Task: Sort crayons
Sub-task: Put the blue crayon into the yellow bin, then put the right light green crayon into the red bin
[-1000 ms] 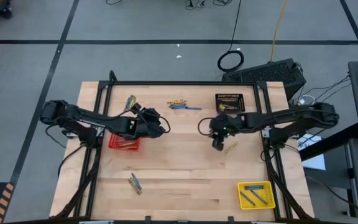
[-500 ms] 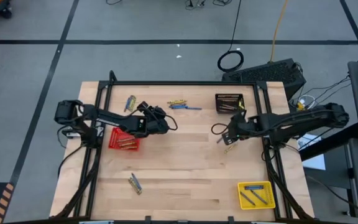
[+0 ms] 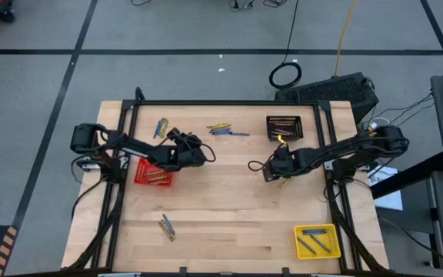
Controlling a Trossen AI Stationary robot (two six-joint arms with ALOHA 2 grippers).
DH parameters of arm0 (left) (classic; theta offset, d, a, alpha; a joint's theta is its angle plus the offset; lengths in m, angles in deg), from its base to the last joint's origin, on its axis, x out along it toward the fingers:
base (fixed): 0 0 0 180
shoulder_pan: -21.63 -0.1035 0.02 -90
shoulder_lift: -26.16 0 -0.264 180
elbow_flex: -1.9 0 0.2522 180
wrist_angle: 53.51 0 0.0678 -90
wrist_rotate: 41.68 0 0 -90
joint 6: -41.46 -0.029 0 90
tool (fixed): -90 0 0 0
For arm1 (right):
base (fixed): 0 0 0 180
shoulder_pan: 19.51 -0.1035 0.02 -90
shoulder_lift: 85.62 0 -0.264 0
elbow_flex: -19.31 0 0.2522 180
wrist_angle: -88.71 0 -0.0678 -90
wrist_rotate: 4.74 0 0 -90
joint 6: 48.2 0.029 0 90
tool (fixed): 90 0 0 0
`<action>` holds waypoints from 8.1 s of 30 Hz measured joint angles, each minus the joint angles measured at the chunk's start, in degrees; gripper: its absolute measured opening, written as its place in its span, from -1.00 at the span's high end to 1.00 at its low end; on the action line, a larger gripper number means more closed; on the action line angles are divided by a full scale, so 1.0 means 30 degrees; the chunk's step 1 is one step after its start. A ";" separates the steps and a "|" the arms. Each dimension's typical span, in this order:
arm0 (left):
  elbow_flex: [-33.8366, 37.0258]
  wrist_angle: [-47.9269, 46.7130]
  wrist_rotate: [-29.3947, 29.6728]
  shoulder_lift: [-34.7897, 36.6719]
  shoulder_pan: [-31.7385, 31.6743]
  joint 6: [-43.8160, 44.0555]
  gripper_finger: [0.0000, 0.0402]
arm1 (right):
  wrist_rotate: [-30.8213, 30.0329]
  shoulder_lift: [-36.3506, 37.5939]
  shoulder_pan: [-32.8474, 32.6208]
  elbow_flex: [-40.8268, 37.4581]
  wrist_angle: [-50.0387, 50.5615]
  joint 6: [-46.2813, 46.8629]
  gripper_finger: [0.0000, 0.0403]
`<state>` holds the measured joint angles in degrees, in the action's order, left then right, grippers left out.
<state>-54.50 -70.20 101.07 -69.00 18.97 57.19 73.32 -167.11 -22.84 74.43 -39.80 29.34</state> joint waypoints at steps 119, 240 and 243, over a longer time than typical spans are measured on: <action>0.0656 0.5381 -0.7395 0.0204 0.1692 -0.2004 0.07 | 0.6428 0.0253 -1.8015 0.4773 0.3513 -0.2741 0.94; 0.0670 0.2431 -0.6929 0.2837 0.0648 -0.0539 0.07 | 0.6341 0.4751 -0.0528 -0.1312 0.5949 -1.2308 0.87; 0.0670 0.2639 -0.6929 0.2696 0.0648 -0.0561 0.07 | 0.5099 0.4616 -0.0402 -0.1856 0.5858 -1.1911 0.97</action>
<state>-52.48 -62.29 80.28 -60.91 20.92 55.51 88.62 -153.26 -24.05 68.86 -22.23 -6.39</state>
